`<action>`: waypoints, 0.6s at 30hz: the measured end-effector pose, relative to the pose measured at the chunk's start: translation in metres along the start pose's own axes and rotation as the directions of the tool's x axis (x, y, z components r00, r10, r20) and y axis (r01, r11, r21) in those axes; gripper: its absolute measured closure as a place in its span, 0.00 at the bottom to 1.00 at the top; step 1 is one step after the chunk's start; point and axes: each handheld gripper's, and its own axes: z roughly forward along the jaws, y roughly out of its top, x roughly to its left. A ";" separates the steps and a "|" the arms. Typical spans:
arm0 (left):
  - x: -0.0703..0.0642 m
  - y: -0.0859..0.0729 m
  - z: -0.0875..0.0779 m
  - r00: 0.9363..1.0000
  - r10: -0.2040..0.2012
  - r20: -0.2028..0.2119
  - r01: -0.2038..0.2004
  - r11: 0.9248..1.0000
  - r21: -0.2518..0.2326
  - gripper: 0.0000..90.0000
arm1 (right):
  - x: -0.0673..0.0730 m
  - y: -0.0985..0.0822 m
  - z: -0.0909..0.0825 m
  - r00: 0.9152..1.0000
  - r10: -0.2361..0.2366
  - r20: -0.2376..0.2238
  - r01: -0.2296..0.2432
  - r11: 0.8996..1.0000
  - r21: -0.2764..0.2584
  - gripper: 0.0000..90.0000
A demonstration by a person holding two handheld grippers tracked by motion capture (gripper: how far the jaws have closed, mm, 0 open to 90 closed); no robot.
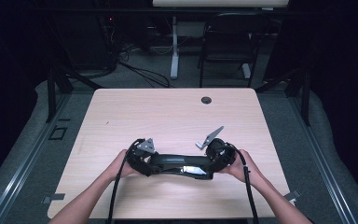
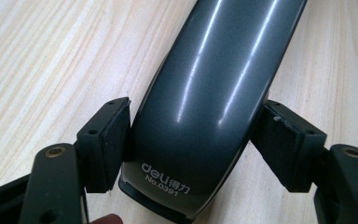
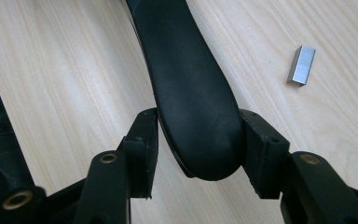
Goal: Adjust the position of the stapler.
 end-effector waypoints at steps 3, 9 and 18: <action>0.000 -0.001 -0.002 1.000 0.006 -0.007 -0.006 1.000 0.016 0.34 | -0.001 0.001 0.001 1.000 -0.005 0.006 0.005 1.000 -0.013 0.56; 0.000 -0.005 -0.006 1.000 0.017 -0.005 -0.017 1.000 0.014 0.37 | -0.004 0.004 0.005 1.000 -0.010 0.016 0.011 0.999 -0.037 0.54; 0.003 -0.006 -0.010 1.000 -0.004 -0.007 0.004 1.000 -0.026 0.37 | -0.004 0.009 0.009 0.999 -0.043 0.014 0.044 0.997 -0.067 0.55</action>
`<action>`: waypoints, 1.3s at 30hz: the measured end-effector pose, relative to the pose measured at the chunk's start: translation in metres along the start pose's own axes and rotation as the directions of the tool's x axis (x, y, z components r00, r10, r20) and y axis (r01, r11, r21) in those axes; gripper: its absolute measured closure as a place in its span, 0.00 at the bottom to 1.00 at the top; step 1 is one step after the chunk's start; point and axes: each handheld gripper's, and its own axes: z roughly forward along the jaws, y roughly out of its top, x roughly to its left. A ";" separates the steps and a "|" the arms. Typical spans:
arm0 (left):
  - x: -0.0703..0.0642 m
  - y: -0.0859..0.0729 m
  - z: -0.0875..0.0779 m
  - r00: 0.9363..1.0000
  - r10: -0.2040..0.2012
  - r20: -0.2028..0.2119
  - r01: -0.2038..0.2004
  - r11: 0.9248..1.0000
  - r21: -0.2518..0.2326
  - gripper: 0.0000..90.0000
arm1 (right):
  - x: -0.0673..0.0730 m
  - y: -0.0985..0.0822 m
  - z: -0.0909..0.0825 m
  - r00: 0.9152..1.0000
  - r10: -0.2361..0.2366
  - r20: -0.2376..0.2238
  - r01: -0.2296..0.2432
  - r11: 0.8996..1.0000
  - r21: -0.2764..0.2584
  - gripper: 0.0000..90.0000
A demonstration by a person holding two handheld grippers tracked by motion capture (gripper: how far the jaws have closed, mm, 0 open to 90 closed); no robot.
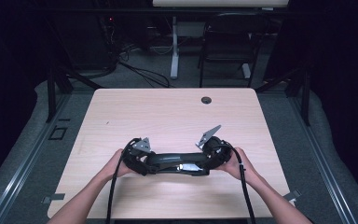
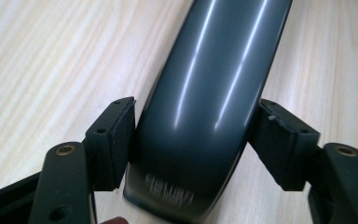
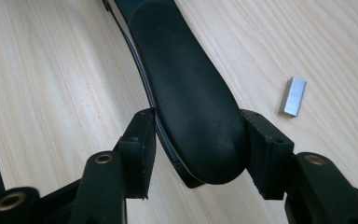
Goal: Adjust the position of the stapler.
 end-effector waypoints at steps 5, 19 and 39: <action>0.001 0.000 -0.004 1.000 0.011 -0.002 -0.011 1.000 -0.001 0.37 | 0.003 0.006 0.005 1.000 -0.008 -0.005 0.008 1.000 -0.019 0.55; 0.008 -0.012 -0.016 1.000 -0.018 -0.013 0.018 1.000 0.014 0.40 | 0.002 0.025 0.018 0.999 -0.032 0.001 0.032 0.999 -0.033 0.52; 0.019 -0.028 -0.031 0.997 -0.062 -0.045 0.063 0.998 0.019 0.41 | -0.003 0.052 0.037 0.999 -0.035 -0.003 0.034 0.997 -0.065 0.49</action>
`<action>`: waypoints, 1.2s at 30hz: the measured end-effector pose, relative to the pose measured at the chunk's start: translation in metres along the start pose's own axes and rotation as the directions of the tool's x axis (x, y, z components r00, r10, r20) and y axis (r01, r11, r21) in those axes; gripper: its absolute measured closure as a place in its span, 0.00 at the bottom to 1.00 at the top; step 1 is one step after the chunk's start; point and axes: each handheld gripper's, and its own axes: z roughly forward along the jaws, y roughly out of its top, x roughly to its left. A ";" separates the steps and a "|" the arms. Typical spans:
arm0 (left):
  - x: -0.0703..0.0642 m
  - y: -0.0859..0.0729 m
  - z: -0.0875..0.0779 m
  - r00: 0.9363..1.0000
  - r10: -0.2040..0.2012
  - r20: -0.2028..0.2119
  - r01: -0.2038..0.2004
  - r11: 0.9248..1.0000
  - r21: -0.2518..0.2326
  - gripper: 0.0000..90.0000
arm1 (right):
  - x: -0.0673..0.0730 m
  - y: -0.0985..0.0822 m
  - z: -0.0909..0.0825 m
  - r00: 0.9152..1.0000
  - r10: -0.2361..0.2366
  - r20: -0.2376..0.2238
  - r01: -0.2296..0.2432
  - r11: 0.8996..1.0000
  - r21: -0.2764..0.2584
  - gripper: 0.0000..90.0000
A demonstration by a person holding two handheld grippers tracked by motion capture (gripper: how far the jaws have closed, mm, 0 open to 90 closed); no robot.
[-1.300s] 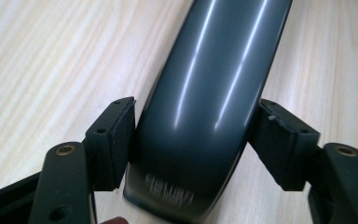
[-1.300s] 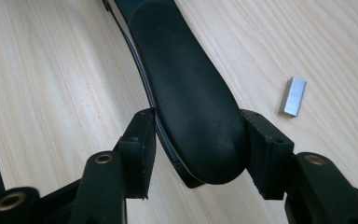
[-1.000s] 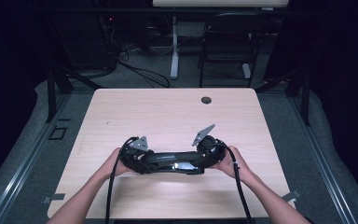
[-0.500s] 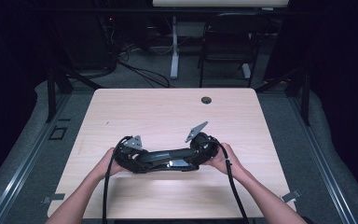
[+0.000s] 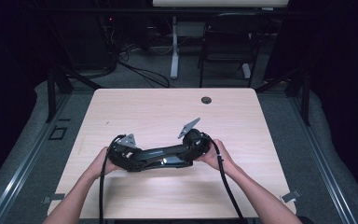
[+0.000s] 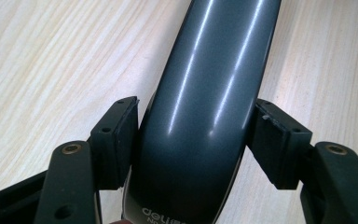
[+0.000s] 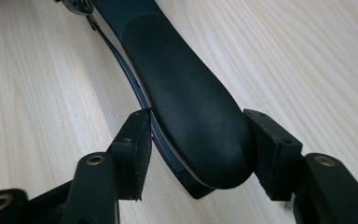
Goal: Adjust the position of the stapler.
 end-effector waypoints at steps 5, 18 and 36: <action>0.002 -0.002 -0.001 1.000 -0.012 -0.002 0.012 1.000 -0.001 0.41 | -0.001 0.003 0.003 1.000 0.006 -0.007 -0.006 1.000 -0.008 0.49; 0.003 -0.003 -0.002 1.000 -0.003 0.001 0.003 1.000 -0.001 0.41 | -0.002 0.003 0.005 1.000 0.012 -0.016 -0.013 1.000 -0.011 0.49; 0.003 0.002 0.005 0.998 0.046 0.033 -0.045 0.999 -0.021 0.37 | 0.010 -0.004 -0.004 0.999 0.034 -0.036 -0.033 0.999 0.018 0.54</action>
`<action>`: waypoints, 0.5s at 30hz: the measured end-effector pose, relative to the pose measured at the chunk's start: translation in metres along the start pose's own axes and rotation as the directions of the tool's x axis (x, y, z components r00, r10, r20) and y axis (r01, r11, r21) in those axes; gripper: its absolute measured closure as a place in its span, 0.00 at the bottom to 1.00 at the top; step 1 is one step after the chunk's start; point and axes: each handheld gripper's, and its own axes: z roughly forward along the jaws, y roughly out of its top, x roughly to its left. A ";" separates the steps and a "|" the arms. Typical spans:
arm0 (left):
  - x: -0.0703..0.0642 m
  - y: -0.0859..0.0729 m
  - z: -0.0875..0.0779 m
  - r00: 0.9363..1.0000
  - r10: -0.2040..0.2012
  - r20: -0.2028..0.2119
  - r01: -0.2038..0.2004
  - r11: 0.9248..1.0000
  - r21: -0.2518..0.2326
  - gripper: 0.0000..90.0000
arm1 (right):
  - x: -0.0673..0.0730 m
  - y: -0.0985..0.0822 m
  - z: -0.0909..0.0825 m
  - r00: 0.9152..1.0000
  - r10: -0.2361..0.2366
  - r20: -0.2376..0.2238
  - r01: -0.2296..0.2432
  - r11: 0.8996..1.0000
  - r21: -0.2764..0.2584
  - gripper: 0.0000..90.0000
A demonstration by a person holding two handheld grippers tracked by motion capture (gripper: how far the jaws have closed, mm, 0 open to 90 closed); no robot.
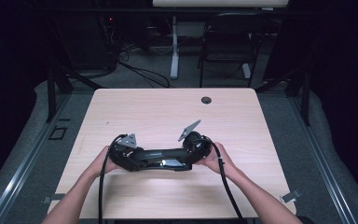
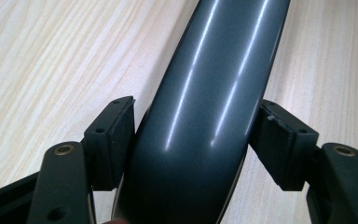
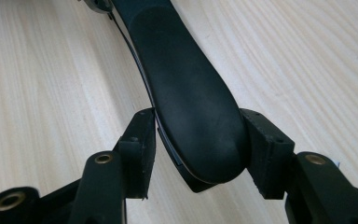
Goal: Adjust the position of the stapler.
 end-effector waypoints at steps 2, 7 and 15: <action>0.000 0.000 0.001 1.000 0.003 0.005 -0.003 1.000 -0.003 0.36 | 0.002 -0.002 -0.001 1.000 0.002 -0.004 -0.002 1.000 0.005 0.55; -0.001 0.001 0.001 0.999 0.001 0.038 0.000 1.000 -0.007 0.37 | 0.004 -0.004 -0.001 1.000 0.003 -0.014 -0.003 1.000 0.016 0.56; -0.007 0.007 0.007 0.998 0.027 0.048 -0.026 0.999 -0.027 0.37 | 0.007 -0.007 -0.004 1.000 -0.007 -0.019 0.007 1.000 0.028 0.56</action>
